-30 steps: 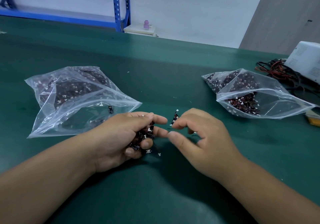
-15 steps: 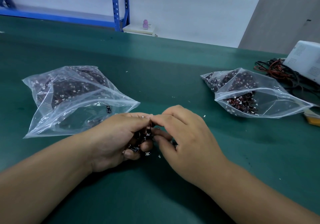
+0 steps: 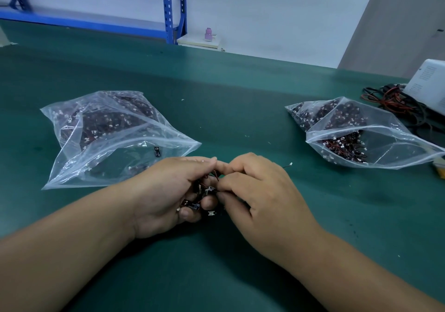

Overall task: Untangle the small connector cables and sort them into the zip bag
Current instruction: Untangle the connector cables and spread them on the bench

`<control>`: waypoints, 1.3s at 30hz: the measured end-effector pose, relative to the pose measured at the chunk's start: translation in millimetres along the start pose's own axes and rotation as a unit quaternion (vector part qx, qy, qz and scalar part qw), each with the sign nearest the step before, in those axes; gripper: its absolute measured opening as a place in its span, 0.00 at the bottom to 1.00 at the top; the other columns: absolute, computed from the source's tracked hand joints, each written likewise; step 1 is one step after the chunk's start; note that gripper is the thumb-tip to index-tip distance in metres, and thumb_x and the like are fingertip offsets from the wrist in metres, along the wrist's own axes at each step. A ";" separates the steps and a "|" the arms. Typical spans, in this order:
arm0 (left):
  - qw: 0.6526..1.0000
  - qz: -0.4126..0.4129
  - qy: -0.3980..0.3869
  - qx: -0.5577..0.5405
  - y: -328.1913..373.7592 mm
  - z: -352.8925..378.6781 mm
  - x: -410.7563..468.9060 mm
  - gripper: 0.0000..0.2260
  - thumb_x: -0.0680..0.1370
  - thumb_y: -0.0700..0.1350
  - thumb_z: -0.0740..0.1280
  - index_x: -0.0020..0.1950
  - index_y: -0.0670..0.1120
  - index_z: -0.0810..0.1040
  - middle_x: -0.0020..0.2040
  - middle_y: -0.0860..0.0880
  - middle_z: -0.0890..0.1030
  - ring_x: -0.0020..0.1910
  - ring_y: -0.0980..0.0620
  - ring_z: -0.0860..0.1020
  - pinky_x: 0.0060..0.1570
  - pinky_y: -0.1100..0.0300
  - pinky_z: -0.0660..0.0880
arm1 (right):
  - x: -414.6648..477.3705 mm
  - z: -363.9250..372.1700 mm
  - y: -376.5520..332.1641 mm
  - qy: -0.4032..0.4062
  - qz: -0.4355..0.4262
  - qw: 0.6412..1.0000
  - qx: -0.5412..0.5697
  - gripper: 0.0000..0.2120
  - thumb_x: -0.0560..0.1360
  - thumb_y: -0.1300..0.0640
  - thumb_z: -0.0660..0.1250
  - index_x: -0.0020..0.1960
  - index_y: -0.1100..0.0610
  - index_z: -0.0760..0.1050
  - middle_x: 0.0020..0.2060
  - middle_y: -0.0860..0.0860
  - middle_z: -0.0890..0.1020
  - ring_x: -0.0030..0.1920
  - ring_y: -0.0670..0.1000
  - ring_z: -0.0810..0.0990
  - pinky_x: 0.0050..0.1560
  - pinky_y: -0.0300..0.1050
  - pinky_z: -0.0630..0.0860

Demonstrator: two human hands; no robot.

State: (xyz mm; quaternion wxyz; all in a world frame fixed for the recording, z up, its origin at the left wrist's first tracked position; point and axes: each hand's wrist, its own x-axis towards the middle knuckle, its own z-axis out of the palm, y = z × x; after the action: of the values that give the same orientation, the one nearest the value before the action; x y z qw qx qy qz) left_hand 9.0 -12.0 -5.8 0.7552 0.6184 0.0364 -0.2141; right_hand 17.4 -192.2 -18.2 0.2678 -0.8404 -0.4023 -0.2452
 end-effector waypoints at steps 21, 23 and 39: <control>0.999 -0.006 0.008 -0.049 0.6 0.5 0.1 0.11 0.71 0.50 0.70 0.48 0.44 0.82 0.38 0.46 0.80 0.25 0.56 0.67 0.17 0.69 0.57 | 2.5 -23.2 24.0 0.070 0.186 0.961 0.191 0.05 0.76 0.58 0.65 0.43 0.52 0.75 0.36 0.42 0.75 0.37 0.43 0.73 0.40 0.30 0.68; 0.998 -0.008 0.007 -0.061 1.0 -0.5 0.3 0.09 0.70 0.49 0.70 0.44 0.45 0.83 0.37 0.47 0.79 0.25 0.56 0.66 0.17 0.69 0.57 | 7.3 -37.1 33.3 0.037 0.244 0.933 0.262 0.03 0.74 0.54 0.66 0.42 0.52 0.77 0.33 0.43 0.74 0.34 0.42 0.70 0.36 0.32 0.68; 0.991 -0.030 0.047 -0.124 5.0 -3.5 1.7 0.06 0.74 0.48 0.68 0.46 0.46 0.77 0.34 0.50 0.74 0.24 0.57 0.64 0.16 0.70 0.56 | 0.8 -45.8 59.1 -0.028 0.283 0.949 0.139 0.12 0.73 0.65 0.71 0.35 0.51 0.79 0.38 0.45 0.78 0.38 0.44 0.75 0.38 0.31 0.69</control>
State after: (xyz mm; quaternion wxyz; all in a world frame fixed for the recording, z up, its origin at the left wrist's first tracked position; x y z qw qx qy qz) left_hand 13.2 -8.5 -2.5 0.8166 0.5282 0.1169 -0.2014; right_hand 56.7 -252.9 1.1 0.4289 -0.8807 -0.1855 -0.0778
